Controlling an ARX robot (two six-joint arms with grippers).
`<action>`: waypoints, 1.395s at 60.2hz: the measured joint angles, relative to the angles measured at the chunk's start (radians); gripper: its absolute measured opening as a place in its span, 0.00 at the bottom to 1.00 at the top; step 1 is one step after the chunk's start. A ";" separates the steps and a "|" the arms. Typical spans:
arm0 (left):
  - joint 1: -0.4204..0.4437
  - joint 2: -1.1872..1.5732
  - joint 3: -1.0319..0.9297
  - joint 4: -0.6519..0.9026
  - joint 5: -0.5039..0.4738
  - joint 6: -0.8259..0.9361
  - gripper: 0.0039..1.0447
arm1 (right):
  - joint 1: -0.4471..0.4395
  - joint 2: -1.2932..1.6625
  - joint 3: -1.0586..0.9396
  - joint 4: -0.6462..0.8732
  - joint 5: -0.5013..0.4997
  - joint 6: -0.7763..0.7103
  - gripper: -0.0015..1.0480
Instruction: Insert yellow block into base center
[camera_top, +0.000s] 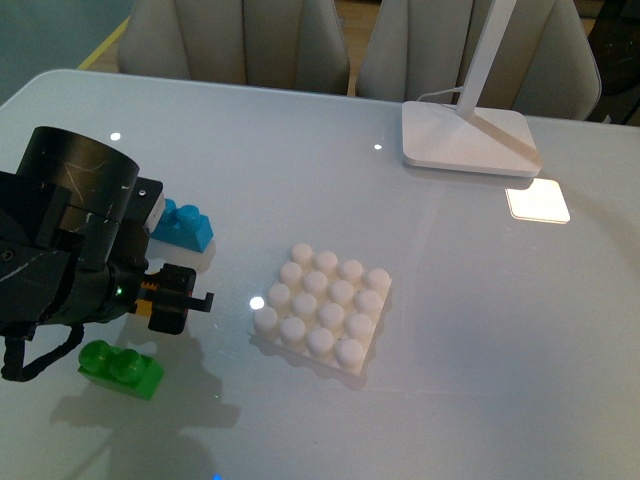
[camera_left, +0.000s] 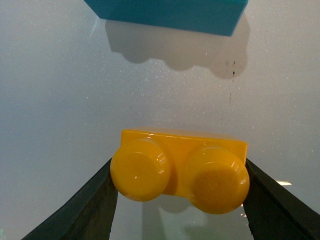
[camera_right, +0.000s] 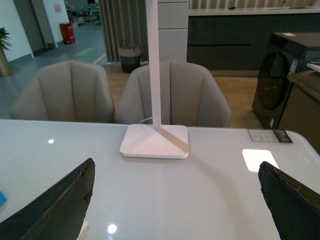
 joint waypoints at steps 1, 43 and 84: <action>0.000 -0.003 -0.004 0.002 0.003 0.000 0.59 | 0.000 0.000 0.000 0.000 0.000 0.000 0.92; -0.356 -0.232 -0.076 -0.102 0.002 -0.176 0.59 | 0.000 0.000 0.000 0.000 0.000 0.000 0.92; -0.447 -0.071 0.109 -0.080 -0.017 -0.244 0.59 | 0.000 0.000 0.000 0.000 0.000 0.000 0.92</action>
